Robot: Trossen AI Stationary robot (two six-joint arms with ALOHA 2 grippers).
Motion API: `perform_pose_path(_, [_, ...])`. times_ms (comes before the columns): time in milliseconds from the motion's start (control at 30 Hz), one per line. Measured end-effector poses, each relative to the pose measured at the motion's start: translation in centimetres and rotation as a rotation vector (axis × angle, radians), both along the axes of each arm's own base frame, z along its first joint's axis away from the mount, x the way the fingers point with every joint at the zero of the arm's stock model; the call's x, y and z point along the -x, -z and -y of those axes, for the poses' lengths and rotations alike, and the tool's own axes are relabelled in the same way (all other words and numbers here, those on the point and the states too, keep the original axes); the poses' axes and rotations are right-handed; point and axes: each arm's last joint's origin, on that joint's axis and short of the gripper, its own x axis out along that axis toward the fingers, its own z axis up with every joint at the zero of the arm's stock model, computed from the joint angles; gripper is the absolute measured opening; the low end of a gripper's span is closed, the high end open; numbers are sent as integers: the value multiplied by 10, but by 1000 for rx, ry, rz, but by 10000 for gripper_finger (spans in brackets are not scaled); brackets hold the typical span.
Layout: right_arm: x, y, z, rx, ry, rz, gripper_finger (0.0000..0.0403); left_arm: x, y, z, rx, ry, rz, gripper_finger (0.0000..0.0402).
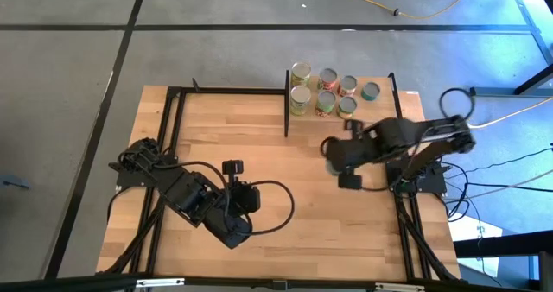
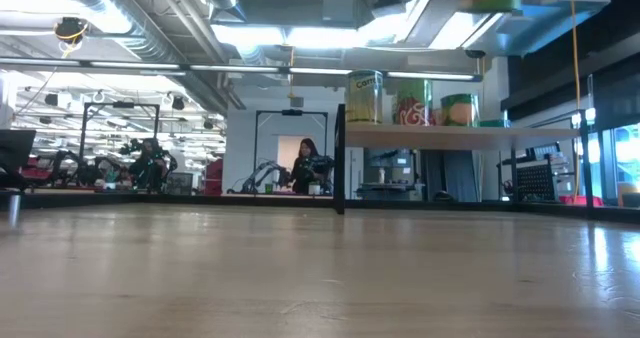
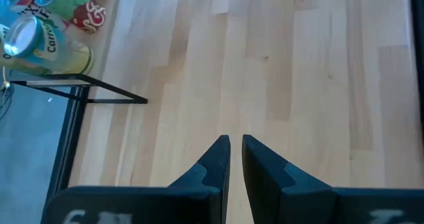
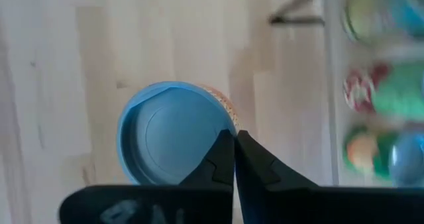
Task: Pick and place cans onto a shelf
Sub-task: Put the green and yellow can on the shelf
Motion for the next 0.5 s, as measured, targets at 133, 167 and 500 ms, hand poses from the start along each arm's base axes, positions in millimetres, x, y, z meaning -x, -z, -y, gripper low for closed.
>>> perform_pose_path(133, [34,3,15,1,112,29,1,-5,0,-8,-4,-26,0,33])
perform_pose_path(167, [42,5,18,19,141,42,1,-6,0,-11,-5,-34,0,33])
perform_pose_path(500, [101,9,63,69,426,156,1,-21,0,-40,-17,-113,-7,33])
